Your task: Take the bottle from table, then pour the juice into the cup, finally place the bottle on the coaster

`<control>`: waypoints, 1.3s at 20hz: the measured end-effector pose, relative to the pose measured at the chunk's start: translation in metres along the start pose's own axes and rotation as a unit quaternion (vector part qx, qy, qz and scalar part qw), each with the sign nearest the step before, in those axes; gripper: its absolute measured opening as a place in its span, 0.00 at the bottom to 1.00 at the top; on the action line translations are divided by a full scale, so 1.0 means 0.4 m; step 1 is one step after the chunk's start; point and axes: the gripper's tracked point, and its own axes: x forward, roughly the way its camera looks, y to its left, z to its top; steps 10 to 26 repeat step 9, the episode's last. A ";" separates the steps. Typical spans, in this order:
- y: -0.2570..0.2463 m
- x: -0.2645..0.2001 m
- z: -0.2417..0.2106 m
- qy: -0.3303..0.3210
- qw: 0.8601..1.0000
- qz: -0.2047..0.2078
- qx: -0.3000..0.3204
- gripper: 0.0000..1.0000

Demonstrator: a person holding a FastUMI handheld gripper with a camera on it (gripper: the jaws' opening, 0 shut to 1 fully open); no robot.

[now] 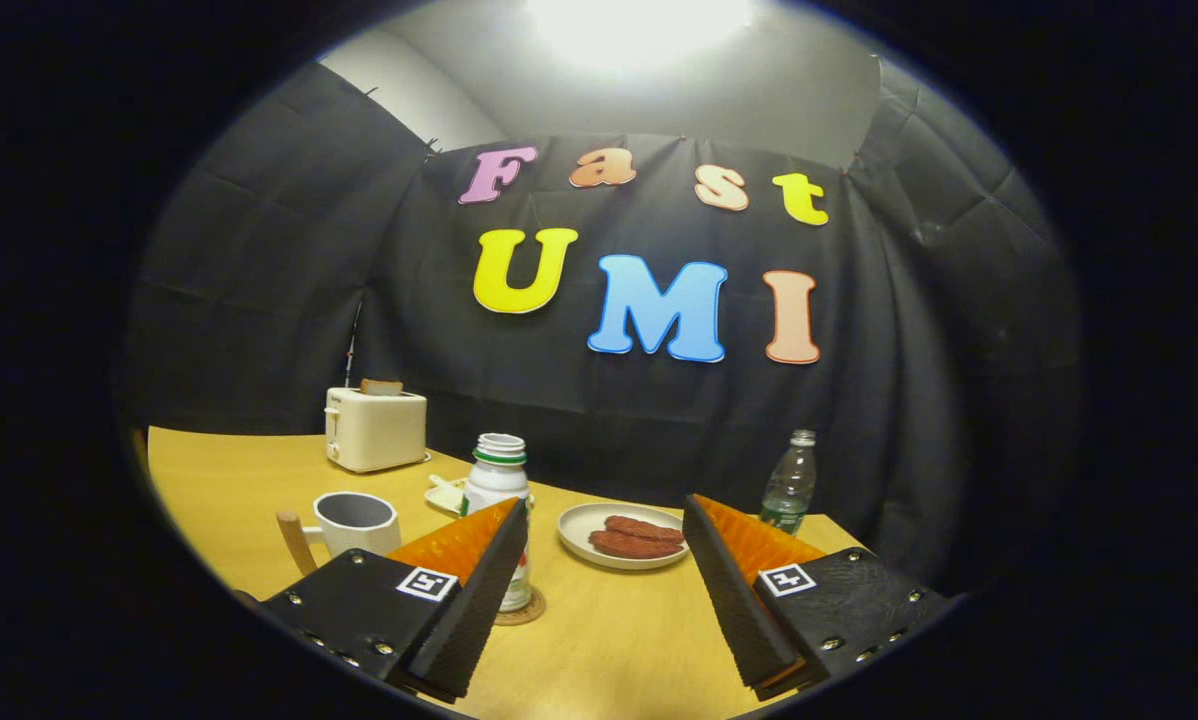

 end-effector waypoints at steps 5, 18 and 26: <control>-0.190 -0.073 -0.053 0.007 0.999 -0.046 0.011 0.94; -0.258 -0.108 -0.100 0.001 0.998 -0.050 0.023 0.94; -0.258 -0.108 -0.100 0.001 0.998 -0.050 0.023 0.94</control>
